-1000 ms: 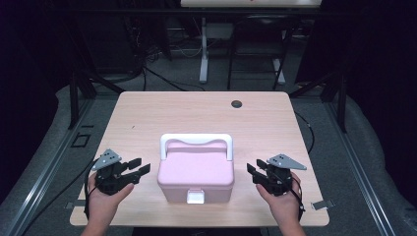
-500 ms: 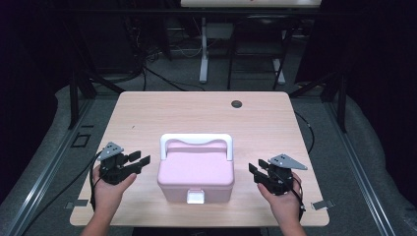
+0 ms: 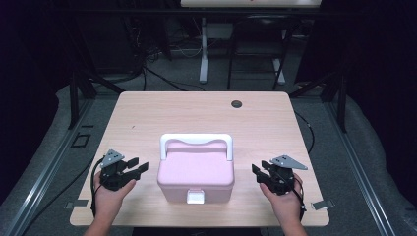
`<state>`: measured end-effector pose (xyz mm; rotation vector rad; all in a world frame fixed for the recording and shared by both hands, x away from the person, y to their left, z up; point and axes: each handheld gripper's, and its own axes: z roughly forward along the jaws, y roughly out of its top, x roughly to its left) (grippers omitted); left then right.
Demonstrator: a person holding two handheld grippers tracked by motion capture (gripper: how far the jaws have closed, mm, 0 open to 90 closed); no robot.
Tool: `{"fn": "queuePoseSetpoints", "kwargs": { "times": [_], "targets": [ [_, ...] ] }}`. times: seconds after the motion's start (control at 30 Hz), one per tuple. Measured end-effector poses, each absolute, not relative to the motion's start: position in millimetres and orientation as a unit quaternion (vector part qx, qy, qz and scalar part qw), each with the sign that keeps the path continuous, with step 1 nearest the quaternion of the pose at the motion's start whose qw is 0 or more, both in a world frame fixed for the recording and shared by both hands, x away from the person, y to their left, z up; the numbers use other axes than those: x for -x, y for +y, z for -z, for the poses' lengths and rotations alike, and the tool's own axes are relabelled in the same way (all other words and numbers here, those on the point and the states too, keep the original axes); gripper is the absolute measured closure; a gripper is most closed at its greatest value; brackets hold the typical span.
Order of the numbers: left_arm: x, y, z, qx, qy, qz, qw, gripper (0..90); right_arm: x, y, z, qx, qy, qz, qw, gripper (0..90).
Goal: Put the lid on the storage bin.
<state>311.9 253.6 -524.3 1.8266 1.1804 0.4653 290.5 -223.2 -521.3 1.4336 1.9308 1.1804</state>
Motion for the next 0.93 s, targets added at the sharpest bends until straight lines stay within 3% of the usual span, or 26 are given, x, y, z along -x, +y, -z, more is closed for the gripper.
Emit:
{"fn": "queuePoseSetpoints", "kwargs": {
  "times": [0.93],
  "targets": [
    [-323.7,258.2,544.1,-0.734,0.5,-0.152,0.434,48.9,-299.8,-226.9,539.7,-0.527,0.71,-0.409,0.226,54.4]
  ]
}}
